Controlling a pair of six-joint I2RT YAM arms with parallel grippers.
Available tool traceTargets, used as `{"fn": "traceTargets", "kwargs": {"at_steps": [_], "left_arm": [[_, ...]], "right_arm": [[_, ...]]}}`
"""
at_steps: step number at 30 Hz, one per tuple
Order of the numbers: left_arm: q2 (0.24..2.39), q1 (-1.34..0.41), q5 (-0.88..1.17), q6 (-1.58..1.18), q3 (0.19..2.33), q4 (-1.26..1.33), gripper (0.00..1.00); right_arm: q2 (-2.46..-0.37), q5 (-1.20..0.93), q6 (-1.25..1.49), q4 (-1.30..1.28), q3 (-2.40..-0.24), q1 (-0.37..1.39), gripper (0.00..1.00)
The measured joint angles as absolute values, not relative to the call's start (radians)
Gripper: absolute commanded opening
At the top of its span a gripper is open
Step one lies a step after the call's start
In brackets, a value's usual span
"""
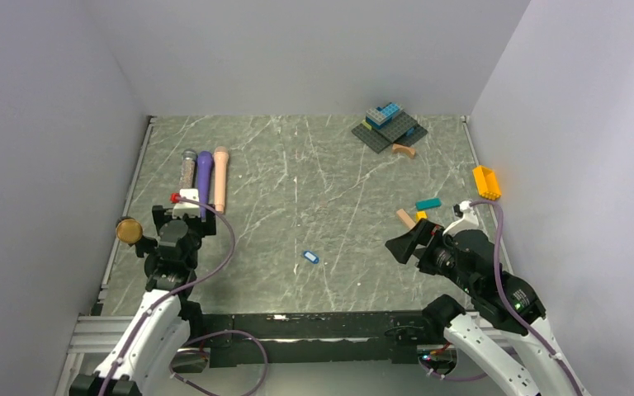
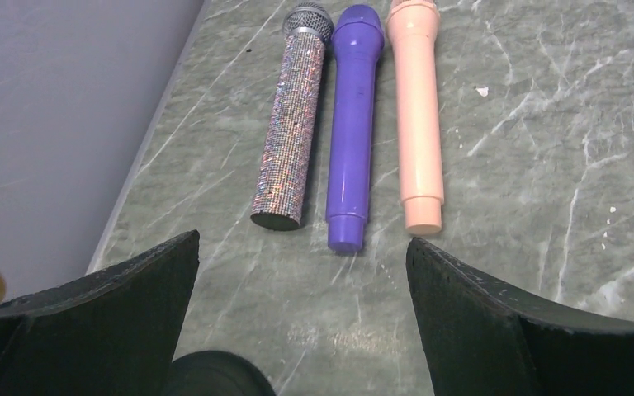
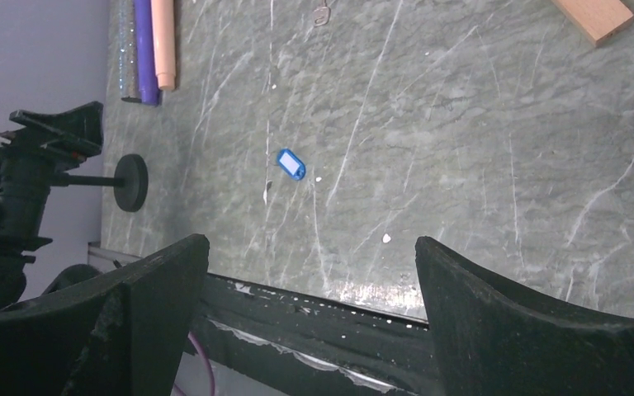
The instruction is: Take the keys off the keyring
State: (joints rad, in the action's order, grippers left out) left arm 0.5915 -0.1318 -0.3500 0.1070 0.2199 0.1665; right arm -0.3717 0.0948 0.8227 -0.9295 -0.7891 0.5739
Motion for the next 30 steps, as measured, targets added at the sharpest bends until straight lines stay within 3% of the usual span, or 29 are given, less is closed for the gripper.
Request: {"fn": "traceTargets", "kwargs": {"at_steps": [14,26,30], "left_arm": [[1.117,-0.057,-0.22,0.043,0.21,0.661,0.99],[1.176,0.031,-0.101,0.041,0.216,0.782,1.0],[1.26,0.032,-0.08,0.061,0.178,0.952,0.99]], "right_arm": [[-0.337,0.068,0.801,-1.005,-0.834,0.574,1.0],[-0.359,0.065,0.744,-1.048,-0.882,0.574,1.0],[-0.373,0.064,0.734,-1.049,-0.882,0.574,1.0]]}}
